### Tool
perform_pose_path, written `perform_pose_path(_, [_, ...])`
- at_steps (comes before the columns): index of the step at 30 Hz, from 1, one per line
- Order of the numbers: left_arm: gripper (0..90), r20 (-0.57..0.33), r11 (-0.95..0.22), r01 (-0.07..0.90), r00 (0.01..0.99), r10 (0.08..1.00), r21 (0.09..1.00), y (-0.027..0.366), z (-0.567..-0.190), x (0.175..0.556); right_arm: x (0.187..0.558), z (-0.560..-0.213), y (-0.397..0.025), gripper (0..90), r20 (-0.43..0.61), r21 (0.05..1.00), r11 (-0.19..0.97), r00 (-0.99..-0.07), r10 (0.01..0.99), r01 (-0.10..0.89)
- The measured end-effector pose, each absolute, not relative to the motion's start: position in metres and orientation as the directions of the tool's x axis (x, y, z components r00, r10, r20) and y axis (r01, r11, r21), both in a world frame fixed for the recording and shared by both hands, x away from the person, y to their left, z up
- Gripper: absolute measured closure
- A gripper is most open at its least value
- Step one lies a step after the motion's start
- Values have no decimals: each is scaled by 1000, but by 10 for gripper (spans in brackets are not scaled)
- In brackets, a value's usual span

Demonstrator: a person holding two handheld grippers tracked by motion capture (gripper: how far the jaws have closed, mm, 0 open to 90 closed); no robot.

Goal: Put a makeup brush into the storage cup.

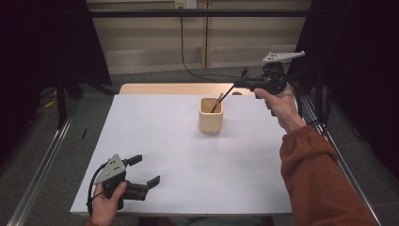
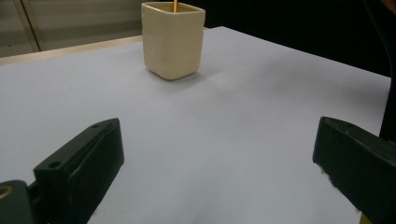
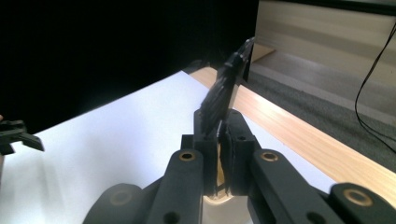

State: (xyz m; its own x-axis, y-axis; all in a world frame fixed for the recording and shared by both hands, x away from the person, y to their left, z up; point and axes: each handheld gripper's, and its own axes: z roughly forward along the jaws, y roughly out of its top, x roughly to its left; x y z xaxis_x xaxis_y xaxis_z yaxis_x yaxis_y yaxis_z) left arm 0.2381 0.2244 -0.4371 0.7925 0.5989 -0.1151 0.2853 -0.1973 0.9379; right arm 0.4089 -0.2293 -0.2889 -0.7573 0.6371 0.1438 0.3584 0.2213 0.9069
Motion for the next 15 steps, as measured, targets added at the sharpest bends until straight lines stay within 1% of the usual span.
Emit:
perform_pose_path(4, [19, -115, -170, 271, 784, 610, 947, 225, -436, 237, 416, -290, -223, 857, 135, 897, 246, -758, 639, 367])
perform_pose_path(15, [20, -104, -175, 266, 778, 619, 948, 226, -436, 237, 432, -295, -201, 857, 97, 850, 345, -761, 641, 399])
